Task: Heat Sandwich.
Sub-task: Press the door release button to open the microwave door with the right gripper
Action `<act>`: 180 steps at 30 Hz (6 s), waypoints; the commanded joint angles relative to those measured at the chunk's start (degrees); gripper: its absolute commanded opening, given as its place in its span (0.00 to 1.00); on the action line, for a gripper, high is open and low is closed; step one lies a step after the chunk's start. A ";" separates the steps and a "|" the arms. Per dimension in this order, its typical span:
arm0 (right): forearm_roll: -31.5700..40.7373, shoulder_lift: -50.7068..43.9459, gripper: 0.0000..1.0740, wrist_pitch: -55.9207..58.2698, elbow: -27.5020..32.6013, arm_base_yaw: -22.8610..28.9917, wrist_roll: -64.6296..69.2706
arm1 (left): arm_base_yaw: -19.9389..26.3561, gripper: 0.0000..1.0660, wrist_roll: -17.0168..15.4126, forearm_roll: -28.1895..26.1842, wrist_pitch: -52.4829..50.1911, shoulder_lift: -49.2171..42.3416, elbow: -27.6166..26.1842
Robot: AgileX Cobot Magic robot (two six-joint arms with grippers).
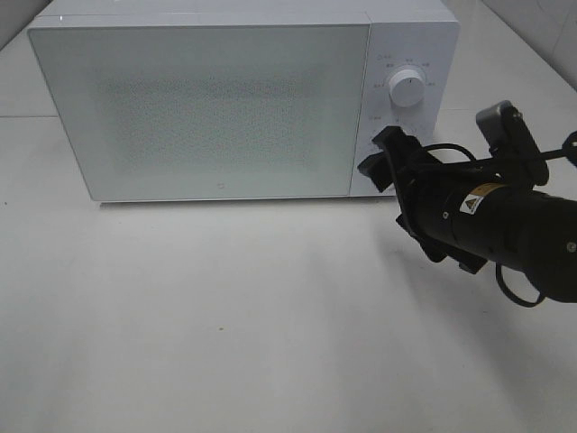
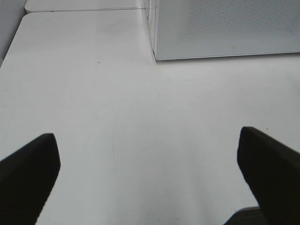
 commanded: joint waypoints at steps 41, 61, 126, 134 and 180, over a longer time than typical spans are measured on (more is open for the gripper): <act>-8.94 -15.87 0.71 80.21 -12.95 -0.23 -56.84 | 0.11 0.92 -0.40 -0.23 -0.11 -1.66 0.17; -15.53 -57.52 0.71 92.76 -8.19 -0.23 -52.54 | 0.11 0.92 -0.40 -0.23 -0.11 -1.66 0.17; -22.00 -83.54 0.70 81.30 -3.27 -32.89 -47.27 | 0.11 0.92 -0.40 -0.23 -0.11 -1.66 0.17; -22.00 -75.17 0.70 70.07 -3.27 -32.89 -47.27 | 0.11 0.92 -0.40 -0.23 -0.11 -1.66 0.17; -18.91 -36.04 0.70 14.84 9.85 -32.72 -41.65 | 0.11 0.92 -0.40 -0.23 -0.11 -1.66 0.17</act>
